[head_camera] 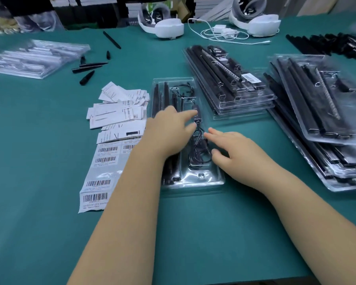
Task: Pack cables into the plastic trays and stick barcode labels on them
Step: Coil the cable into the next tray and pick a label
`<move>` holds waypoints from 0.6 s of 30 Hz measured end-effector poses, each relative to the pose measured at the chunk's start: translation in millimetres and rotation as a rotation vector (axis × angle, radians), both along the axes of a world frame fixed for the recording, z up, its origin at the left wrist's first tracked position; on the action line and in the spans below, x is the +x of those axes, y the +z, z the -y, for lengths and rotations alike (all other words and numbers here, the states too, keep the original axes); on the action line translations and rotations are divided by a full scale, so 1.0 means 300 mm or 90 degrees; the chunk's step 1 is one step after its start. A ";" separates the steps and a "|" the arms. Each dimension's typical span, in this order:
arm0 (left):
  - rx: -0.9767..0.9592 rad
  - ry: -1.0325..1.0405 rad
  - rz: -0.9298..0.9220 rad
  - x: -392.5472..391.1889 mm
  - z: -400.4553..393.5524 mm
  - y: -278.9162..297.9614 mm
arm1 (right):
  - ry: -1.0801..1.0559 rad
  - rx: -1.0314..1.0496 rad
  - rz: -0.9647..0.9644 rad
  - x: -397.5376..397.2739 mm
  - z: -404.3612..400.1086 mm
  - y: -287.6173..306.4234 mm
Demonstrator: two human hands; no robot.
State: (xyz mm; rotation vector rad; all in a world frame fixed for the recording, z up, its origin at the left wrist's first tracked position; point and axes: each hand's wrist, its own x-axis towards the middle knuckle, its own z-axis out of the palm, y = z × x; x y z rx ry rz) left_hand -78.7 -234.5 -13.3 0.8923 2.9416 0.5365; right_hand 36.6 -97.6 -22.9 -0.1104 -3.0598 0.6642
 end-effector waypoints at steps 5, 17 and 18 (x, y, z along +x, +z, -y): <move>-0.162 -0.007 0.030 0.003 -0.024 -0.008 | 0.026 -0.043 0.003 0.017 -0.012 0.011; -0.175 0.069 -0.033 0.055 -0.073 -0.048 | -0.015 -0.068 -0.039 0.021 0.023 0.014; -0.155 0.074 -0.041 0.055 -0.069 -0.052 | -0.018 -0.075 -0.040 0.020 0.023 0.014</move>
